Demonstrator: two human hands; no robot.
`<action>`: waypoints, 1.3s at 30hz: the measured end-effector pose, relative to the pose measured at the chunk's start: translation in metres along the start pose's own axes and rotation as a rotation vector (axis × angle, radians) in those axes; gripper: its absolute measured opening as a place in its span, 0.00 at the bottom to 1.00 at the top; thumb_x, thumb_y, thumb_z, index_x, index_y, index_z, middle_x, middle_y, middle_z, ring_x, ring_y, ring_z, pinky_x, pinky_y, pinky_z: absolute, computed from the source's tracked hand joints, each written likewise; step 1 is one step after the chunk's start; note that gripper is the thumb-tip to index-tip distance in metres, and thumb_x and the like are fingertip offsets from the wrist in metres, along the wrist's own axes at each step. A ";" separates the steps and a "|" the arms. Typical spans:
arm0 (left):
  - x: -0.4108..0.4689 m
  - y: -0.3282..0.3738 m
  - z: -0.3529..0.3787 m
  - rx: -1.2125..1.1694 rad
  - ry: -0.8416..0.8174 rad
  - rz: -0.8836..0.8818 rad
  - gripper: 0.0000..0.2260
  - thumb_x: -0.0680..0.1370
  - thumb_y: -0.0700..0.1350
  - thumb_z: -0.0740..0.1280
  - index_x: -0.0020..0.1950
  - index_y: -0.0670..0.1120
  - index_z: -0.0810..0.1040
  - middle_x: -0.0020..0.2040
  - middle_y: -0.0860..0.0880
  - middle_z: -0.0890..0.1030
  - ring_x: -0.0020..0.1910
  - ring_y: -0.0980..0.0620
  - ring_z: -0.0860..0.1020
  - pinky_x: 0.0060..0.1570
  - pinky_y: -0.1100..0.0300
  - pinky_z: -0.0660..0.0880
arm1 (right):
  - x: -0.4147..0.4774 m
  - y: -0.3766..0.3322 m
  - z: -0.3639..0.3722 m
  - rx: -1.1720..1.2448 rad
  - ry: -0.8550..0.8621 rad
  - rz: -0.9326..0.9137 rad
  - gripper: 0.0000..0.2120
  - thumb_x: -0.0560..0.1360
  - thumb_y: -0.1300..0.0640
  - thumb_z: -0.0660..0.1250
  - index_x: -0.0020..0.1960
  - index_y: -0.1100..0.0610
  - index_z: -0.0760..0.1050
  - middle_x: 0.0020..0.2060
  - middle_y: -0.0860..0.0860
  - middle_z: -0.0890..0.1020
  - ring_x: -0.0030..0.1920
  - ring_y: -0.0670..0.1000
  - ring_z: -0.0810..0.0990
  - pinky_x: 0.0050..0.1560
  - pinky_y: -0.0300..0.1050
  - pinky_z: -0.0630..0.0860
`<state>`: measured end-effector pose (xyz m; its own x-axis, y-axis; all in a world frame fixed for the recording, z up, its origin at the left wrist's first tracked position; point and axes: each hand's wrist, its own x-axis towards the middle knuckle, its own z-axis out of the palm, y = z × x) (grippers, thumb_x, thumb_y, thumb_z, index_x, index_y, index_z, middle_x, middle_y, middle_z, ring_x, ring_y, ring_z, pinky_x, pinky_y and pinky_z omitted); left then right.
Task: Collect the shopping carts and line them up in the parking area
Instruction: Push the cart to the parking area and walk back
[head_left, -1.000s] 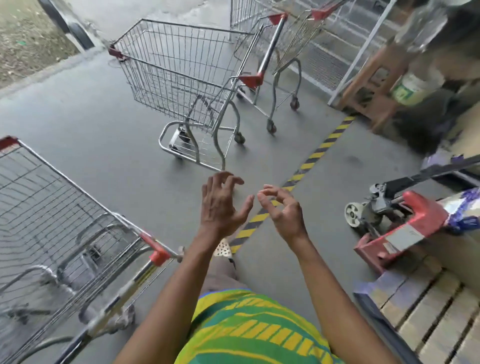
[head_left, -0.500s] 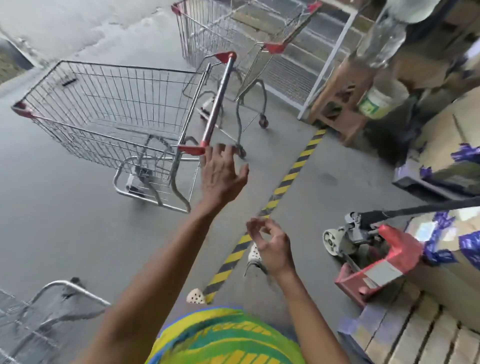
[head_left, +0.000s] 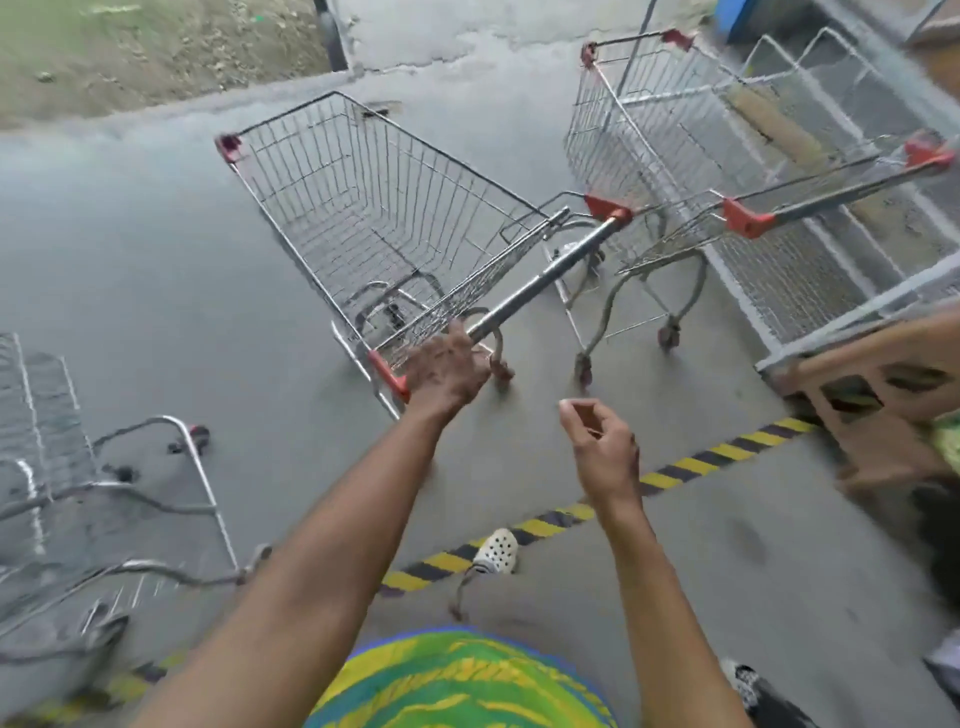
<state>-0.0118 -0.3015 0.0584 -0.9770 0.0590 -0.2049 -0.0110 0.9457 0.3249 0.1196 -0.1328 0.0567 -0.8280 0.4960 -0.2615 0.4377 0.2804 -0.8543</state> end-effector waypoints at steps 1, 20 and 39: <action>-0.002 -0.007 0.001 0.035 0.002 -0.018 0.20 0.79 0.51 0.61 0.69 0.44 0.69 0.44 0.47 0.77 0.41 0.46 0.76 0.44 0.55 0.72 | 0.009 -0.008 0.003 -0.023 -0.044 -0.033 0.06 0.79 0.46 0.70 0.49 0.47 0.81 0.44 0.45 0.85 0.48 0.46 0.83 0.48 0.39 0.76; -0.187 -0.175 -0.023 0.326 -0.099 -0.223 0.24 0.73 0.51 0.66 0.69 0.50 0.77 0.50 0.44 0.84 0.51 0.43 0.82 0.53 0.53 0.78 | -0.082 0.039 0.104 -0.578 -0.313 -0.885 0.20 0.74 0.33 0.69 0.53 0.49 0.81 0.47 0.45 0.81 0.53 0.55 0.77 0.56 0.49 0.66; -0.276 -0.285 -0.024 0.221 -0.097 -0.195 0.11 0.70 0.51 0.65 0.47 0.49 0.82 0.37 0.48 0.80 0.33 0.48 0.71 0.36 0.60 0.67 | -0.198 0.025 0.158 -0.762 -0.183 -0.859 0.32 0.68 0.19 0.61 0.40 0.49 0.76 0.36 0.44 0.78 0.45 0.52 0.76 0.52 0.56 0.65</action>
<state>0.2562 -0.5954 0.0447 -0.9360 -0.1103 -0.3343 -0.1395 0.9881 0.0647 0.2391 -0.3540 0.0163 -0.9655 -0.2065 0.1588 -0.2470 0.9192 -0.3066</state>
